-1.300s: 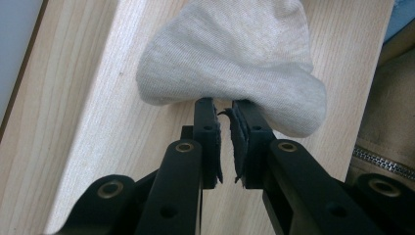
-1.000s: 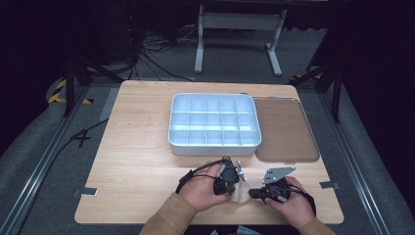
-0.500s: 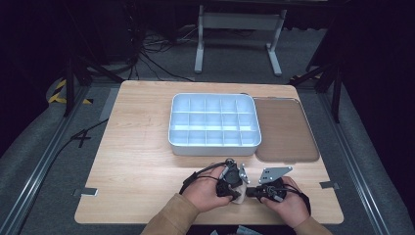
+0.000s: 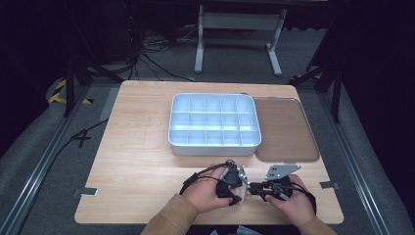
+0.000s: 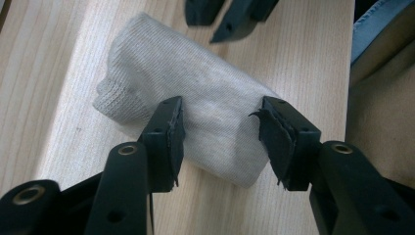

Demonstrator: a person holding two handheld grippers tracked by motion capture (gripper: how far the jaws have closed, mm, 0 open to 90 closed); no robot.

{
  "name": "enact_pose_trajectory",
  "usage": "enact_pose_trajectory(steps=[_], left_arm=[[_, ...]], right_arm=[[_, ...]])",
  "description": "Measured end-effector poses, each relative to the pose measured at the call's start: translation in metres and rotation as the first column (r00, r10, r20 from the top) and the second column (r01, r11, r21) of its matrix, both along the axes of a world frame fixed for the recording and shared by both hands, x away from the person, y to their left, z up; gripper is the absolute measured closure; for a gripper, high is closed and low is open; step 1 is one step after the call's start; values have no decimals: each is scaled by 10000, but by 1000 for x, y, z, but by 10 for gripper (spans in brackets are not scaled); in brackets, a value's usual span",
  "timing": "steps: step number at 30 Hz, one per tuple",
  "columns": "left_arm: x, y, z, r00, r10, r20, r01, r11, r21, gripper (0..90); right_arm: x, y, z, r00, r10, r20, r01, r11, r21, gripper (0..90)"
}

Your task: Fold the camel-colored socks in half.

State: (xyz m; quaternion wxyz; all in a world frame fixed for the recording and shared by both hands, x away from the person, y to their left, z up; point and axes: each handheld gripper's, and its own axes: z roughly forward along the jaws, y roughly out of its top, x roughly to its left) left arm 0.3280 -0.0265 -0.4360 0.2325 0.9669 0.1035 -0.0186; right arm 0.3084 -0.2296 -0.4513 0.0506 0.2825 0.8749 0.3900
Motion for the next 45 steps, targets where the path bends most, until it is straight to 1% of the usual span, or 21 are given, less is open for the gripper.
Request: enact_pose_trajectory(steps=[3,5,6,8,9,10,11,13,14,20,22,25,26,28,30,35,39,40,42,44,45], left_arm=[[1,0,0,10000,-22,52,22,10000,21,512],[0,1,0,10000,-27,0,27,10000,-29,505],[0,1,0,10000,-33,7,33,10000,-44,502],[1,1,0,10000,-77,18,77,9999,-64,494],[0,1,-1,9999,-38,-107,37,10000,-82,493],[0,1,-1,9999,-38,-107,37,10000,-82,490],[0,1,0,9999,-8,-158,6,10000,-68,484],[0,2,-1,9999,-12,-117,11,10000,-79,478],[0,1,0,10000,-75,-23,75,10000,9,472],[0,2,0,9999,-96,-70,96,10000,1,446],[-1,2,-1,9998,-140,-113,140,9999,-20,438],[0,2,-1,9998,-155,-124,156,9999,23,437],[-1,2,-1,9998,-155,-119,155,9999,14,437],[-1,3,-1,9998,-109,-146,109,9999,11,437],[-1,3,0,9999,-157,-53,158,9998,81,428],[-2,6,2,10000,-2,-41,3,9999,156,398],[-2,9,3,9999,145,69,-145,9999,67,389],[-2,11,5,9998,153,102,-154,9998,97,385],[-3,16,8,9992,164,356,-168,9998,126,372],[-3,23,13,9987,303,416,-305,9995,52,370],[-3,27,15,9983,438,396,-436,9990,-58,369]], right_arm=[[-1,2,4,9990,-450,40,448,9977,504,667],[-1,4,3,9986,-526,78,520,9967,621,611],[-2,8,3,9984,-507,235,489,9961,730,564],[-3,12,3,9983,-548,216,528,9949,854,532],[-3,13,3,9980,-600,195,579,9937,958,517],[-3,13,3,9980,-600,195,579,9937,958,517],[-3,15,1,9970,-738,234,708,9915,1090,494],[-2,16,1,9965,-802,251,769,9907,1126,488],[-2,17,-2,9963,-832,198,807,9911,1055,481],[-1,20,-9,9937,-1112,156,1090,9887,1027,433],[2,21,-15,9919,-1270,21,1261,9861,1080,390],[3,22,-19,9910,-1339,-23,1334,9855,1051,364],[4,22,-21,9901,-1394,-169,1404,9841,1086,351],[5,22,-22,9902,-1388,-154,1397,9845,1063,348],[6,22,-24,9902,-1352,-350,1382,9848,1048,346],[7,22,-27,9899,-1309,-554,1364,9843,1123,338],[9,22,-29,9893,-1226,-789,1315,9841,1193,341],[9,22,-30,9898,-1177,-799,1266,9849,1178,345],[10,23,-31,9918,-1063,-710,1141,9865,1176,346],[10,25,-32,9940,-934,-574,999,9873,1236,355],[9,26,-32,9940,-897,-620,973,9865,1317,373]])
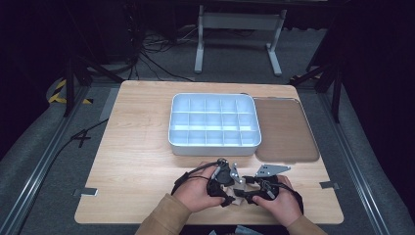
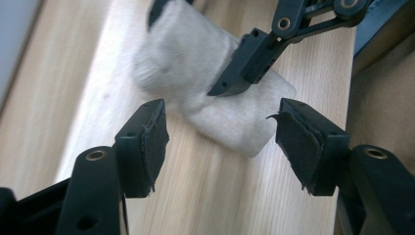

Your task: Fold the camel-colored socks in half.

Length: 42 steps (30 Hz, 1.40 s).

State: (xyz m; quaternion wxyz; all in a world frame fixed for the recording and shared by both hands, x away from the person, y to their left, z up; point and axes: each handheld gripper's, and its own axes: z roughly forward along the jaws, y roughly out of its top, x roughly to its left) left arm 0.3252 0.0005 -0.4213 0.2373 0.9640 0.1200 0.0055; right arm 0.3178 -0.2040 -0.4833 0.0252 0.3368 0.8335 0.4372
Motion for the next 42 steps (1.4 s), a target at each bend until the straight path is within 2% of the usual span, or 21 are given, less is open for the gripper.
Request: enact_pose_trajectory(steps=[2,4,8,10,17,18,24,28,30,33,38,42], left_arm=[[1,7,4,9999,119,71,-118,9999,-57,369],[0,15,7,9992,370,118,-369,9993,-89,369],[1,24,10,9983,549,170,-546,9984,-170,369],[2,29,11,9976,640,255,-635,9978,-206,369],[4,50,12,9927,1169,306,-1164,9930,-198,369],[4,56,13,9897,1397,298,-1387,9898,-328,369],[7,64,15,9843,1747,259,-1732,9836,-501,370],[8,66,14,9845,1744,209,-1735,9841,-381,375],[9,69,14,9822,1875,146,-1869,9818,-339,376],[11,74,14,9779,2089,45,-2086,9772,-391,380],[13,78,14,9763,2164,15,-2162,9759,-301,383],[14,81,14,9755,2200,-35,-2200,9751,-291,383]], right_arm=[[0,1,0,9997,133,-196,-131,9999,110,449],[1,1,0,9991,219,-357,-210,9995,238,481],[1,-1,-1,9979,350,-538,-327,9985,441,537],[1,-2,0,9966,461,-689,-425,9977,526,603],[-1,-1,2,9968,598,-525,-573,9973,469,705],[-3,0,4,9973,616,-402,-599,9973,425,727],[-5,3,7,9978,643,-128,-642,9979,125,755],[-7,4,11,9978,655,-65,-655,9978,-33,764],[-8,5,13,9974,721,-42,-721,9974,-90,766],[-9,6,18,9966,815,-65,-816,9967,-44,767],[-9,3,25,9964,851,10,-851,9964,37,767],[-9,-1,38,9972,717,194,-719,9974,89,767]])
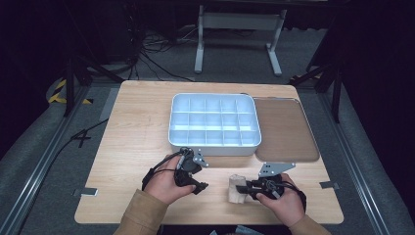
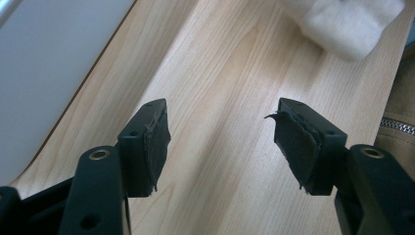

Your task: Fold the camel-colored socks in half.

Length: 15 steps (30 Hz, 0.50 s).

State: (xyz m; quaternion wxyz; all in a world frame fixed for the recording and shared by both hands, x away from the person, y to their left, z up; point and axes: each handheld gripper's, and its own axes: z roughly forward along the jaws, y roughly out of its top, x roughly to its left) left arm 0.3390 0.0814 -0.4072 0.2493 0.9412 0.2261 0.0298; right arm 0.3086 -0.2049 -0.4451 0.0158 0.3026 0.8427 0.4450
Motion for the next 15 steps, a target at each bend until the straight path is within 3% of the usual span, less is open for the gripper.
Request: enact_pose_trajectory(steps=[15], left_arm=[[3,23,7,9985,549,49,-549,9984,-131,384]], right_arm=[[16,-14,35,9973,-423,599,439,9987,-254,767]])
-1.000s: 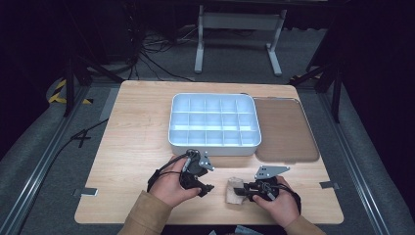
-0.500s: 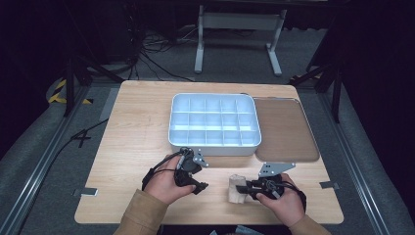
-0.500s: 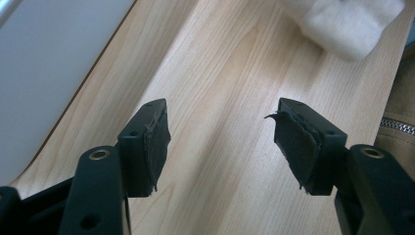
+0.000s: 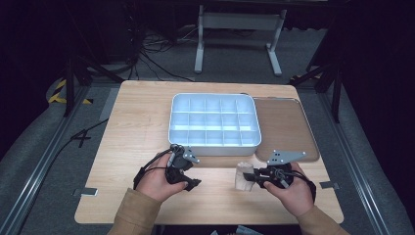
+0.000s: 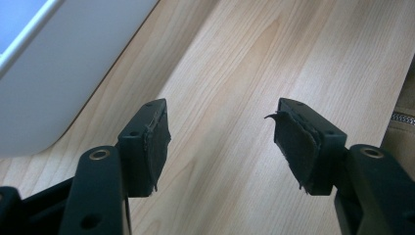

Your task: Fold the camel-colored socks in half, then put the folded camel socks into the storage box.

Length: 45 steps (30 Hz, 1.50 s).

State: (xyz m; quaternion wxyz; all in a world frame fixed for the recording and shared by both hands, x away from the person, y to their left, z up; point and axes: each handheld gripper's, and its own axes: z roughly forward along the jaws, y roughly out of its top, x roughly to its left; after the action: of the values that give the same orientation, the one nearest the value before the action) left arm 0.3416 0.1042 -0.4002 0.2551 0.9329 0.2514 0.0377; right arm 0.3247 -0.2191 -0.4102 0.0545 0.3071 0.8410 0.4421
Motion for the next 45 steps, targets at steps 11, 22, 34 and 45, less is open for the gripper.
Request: enact_pose_trajectory(steps=[11,22,34,45], left_arm=[[0,9,4,9996,281,56,-280,9996,-88,383],[0,11,5,9988,487,-44,-488,9985,-268,380],[0,13,5,9984,552,-116,-554,9982,-233,380],[0,16,6,9977,665,-94,-667,9975,-240,379]], right_arm=[[19,-7,17,9998,-171,-110,169,9998,-131,765],[42,-12,33,9998,-119,-159,114,9995,-296,763],[63,-12,47,9989,408,-221,-423,9968,-684,760],[83,-17,49,9998,76,-193,-95,9950,-996,759]])
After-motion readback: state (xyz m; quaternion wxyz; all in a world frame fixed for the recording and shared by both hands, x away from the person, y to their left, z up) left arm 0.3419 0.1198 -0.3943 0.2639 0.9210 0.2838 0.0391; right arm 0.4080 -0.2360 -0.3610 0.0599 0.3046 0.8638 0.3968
